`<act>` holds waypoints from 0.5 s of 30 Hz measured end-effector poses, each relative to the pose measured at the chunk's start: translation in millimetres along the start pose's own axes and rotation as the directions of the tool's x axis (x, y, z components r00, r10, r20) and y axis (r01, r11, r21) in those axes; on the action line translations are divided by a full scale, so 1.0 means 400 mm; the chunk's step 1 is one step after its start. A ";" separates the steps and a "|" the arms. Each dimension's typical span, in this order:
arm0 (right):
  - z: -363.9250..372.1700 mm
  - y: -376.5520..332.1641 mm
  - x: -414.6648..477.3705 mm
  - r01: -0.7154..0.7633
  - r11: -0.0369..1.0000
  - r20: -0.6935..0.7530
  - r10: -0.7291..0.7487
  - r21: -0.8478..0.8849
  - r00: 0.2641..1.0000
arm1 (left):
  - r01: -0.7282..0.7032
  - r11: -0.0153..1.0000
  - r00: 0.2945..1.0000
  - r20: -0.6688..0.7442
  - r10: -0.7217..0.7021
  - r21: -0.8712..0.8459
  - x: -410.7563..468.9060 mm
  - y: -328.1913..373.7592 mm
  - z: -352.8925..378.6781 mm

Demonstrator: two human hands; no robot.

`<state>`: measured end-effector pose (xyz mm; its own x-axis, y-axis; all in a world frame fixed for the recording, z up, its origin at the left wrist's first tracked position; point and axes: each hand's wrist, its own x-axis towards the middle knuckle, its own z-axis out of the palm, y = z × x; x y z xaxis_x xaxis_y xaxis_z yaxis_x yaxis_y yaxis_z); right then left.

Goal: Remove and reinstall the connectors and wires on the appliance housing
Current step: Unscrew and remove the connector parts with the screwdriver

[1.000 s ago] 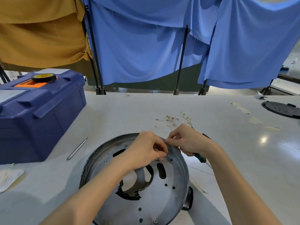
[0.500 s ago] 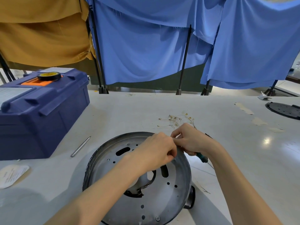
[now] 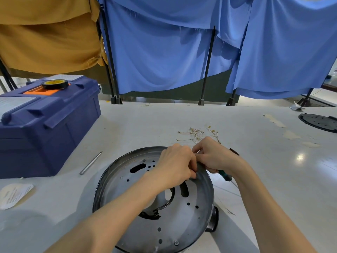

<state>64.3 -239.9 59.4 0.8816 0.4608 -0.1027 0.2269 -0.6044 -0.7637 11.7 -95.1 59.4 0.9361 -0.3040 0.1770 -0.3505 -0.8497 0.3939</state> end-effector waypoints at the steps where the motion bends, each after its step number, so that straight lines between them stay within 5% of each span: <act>1: 0.000 0.000 0.000 0.000 1.000 -0.001 0.000 0.001 1.000 | 0.004 1.000 1.000 -0.004 -0.004 -0.005 0.000 -0.001 0.003; 15: 0.006 -0.005 -0.008 0.018 1.000 -0.026 -0.019 -0.023 0.999 | 0.058 0.982 0.978 0.206 -0.020 -0.179 -0.016 -0.045 0.006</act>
<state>59.9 -238.4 59.7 0.8878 0.4546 -0.0717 0.2521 -0.6107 -0.7507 12.0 -78.8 48.8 0.9291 -0.3693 -0.0207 -0.2957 -0.7752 0.5583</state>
